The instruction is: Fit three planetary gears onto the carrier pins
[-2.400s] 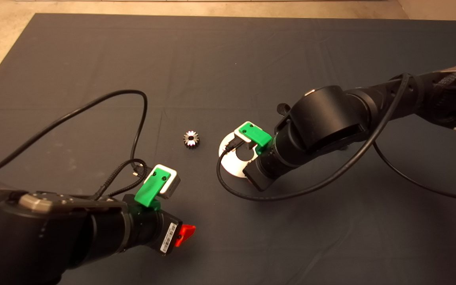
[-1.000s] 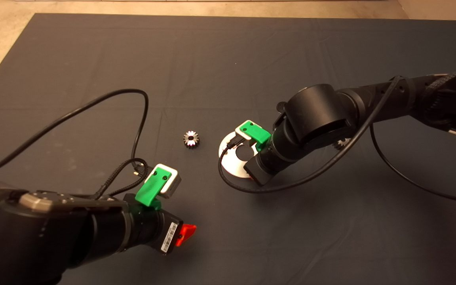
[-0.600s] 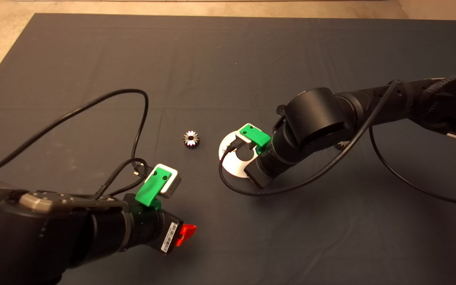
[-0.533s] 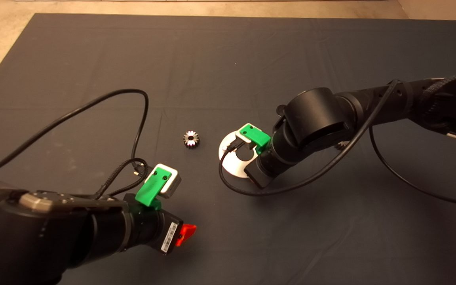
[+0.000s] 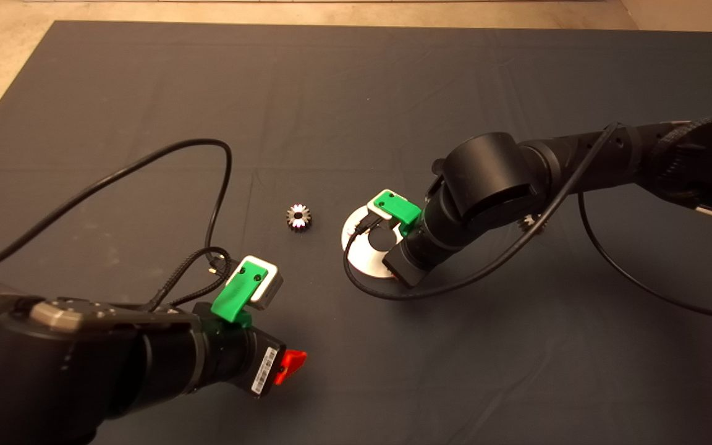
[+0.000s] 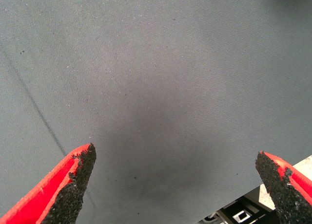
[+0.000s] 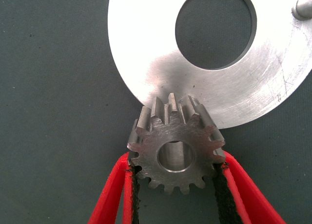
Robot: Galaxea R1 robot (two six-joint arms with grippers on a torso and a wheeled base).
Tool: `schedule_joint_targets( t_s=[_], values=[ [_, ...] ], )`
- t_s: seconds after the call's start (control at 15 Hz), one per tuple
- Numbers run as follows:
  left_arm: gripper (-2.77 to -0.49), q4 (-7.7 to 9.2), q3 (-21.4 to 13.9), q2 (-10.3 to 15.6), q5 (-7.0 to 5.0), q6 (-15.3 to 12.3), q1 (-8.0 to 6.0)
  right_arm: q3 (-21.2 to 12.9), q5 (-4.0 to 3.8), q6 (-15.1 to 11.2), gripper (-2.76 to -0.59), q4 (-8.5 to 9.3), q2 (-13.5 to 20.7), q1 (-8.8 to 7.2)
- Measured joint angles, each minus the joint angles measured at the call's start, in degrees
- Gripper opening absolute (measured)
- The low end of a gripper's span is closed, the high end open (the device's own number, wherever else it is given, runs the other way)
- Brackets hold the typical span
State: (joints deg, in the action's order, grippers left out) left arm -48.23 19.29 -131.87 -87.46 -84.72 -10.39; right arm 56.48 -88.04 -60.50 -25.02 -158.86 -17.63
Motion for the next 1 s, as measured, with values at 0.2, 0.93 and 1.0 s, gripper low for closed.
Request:
schedule_joint_targets(
  t_s=[0.2,0.93,1.0],
  values=[
    [-0.90,0.00,0.00,0.02,0.00,0.00,0.00,0.40,0.00,1.07,-2.55,-0.04,0.04,0.00],
    [-0.90,0.00,-0.01,0.15,0.00,-0.01,0.00,1.45,0.26,3.54,-2.55,-0.39,0.30,0.95],
    [-0.90,0.00,0.00,0.15,0.00,0.00,0.00,1.45,0.30,3.71,-2.55,-0.43,0.32,0.96]
  ],
)
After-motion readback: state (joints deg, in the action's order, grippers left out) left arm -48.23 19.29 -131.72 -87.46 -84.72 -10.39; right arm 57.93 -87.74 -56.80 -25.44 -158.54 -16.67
